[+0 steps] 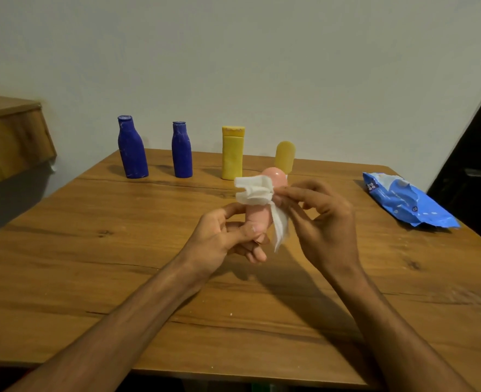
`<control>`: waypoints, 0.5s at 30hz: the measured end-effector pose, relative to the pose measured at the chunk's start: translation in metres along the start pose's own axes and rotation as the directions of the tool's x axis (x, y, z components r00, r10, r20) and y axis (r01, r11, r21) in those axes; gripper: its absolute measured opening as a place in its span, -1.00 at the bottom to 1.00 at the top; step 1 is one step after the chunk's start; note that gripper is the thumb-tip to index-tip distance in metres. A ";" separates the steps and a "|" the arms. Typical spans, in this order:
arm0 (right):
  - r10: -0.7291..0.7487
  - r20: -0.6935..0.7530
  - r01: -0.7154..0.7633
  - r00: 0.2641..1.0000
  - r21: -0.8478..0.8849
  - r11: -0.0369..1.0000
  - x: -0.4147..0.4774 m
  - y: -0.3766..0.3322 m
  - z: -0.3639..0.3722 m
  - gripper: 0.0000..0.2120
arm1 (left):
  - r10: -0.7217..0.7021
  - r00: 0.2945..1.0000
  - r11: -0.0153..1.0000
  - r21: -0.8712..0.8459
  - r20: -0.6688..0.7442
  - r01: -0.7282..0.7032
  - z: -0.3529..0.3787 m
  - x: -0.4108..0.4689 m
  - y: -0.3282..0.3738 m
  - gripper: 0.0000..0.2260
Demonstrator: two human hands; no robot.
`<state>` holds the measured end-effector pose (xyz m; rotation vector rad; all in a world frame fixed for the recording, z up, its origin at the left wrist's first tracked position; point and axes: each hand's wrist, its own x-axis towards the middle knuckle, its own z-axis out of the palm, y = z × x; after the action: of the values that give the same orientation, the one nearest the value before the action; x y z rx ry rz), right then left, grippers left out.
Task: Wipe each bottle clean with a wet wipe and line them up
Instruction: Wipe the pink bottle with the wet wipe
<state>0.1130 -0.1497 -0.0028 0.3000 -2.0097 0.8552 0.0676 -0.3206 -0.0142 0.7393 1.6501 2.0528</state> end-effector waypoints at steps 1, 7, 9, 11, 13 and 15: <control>0.013 -0.046 -0.014 0.999 -0.018 1.000 0.001 0.000 -0.001 -0.81 | -0.007 1.000 1.000 0.014 0.018 0.006 0.000 -0.001 0.000 -0.56; 0.047 -0.122 -0.053 0.991 -0.046 0.998 0.004 0.000 -0.002 -0.80 | -0.012 0.999 0.988 0.157 0.039 0.005 0.001 -0.003 -0.005 -0.55; 0.030 -0.054 -0.033 0.998 -0.059 0.998 0.003 0.000 -0.001 -0.79 | -0.006 1.000 0.983 0.183 0.024 0.001 0.001 -0.003 -0.005 -0.57; -0.008 0.018 0.010 1.000 -0.080 0.997 0.001 0.000 0.002 -0.79 | 0.002 1.000 0.980 0.197 0.018 -0.005 0.001 -0.002 -0.005 -0.61; -0.047 0.084 0.058 0.995 -0.126 0.990 -0.002 -0.003 0.006 -0.77 | 0.020 1.000 0.978 0.207 -0.002 -0.020 0.001 -0.002 -0.005 -0.67; -0.082 0.177 0.114 0.981 -0.177 0.977 -0.005 -0.008 0.008 -0.76 | 0.062 0.998 0.967 0.250 -0.031 -0.053 0.000 -0.002 -0.004 -0.82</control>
<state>0.1149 -0.1616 -0.0065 0.3722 -2.1953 0.5899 0.0693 -0.3207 -0.0182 0.8428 1.9550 1.9291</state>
